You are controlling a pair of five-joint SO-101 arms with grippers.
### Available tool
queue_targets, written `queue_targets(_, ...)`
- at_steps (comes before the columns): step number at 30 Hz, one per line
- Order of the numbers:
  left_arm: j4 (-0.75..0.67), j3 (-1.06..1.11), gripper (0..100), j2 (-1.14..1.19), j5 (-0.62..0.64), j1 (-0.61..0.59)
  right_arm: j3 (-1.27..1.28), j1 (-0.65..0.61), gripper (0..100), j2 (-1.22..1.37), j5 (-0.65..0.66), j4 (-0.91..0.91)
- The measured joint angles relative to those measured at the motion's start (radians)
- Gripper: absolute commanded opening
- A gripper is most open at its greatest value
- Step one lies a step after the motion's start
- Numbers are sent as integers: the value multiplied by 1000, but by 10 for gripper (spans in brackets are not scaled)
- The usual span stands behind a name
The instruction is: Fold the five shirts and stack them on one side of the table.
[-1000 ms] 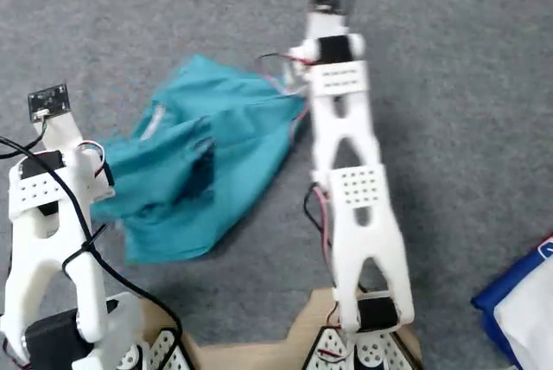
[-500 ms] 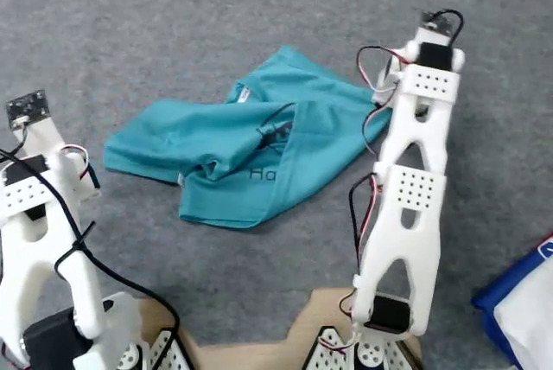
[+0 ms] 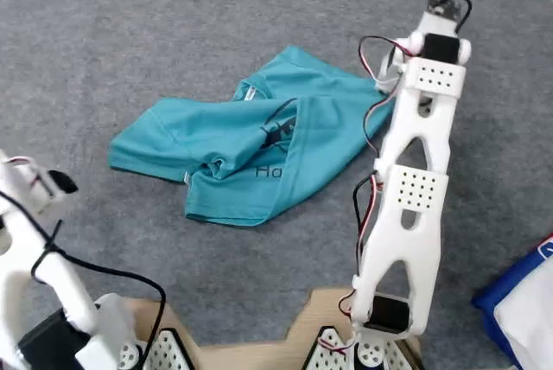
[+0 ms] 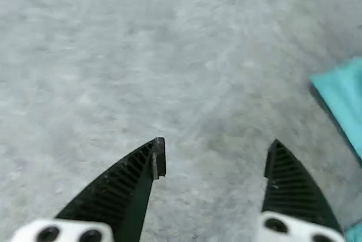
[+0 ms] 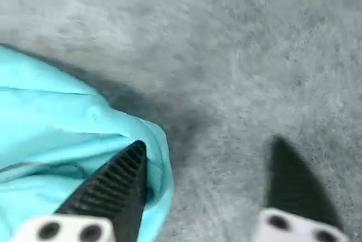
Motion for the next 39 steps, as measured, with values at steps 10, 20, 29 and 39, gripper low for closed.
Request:
queue_targets(10,11,-46,314,0,-2,-198,2,-298,422,-253,0,3)
queue_targets(20,11,-46,312,0,-2,-224,78,-844,422,-284,0,3)
queue_targets(29,11,-46,312,0,-2,-230,101,-951,422,17,0,-68)
queue_targets(39,11,-46,311,0,-2,-230,101,-881,131,60,0,-72)
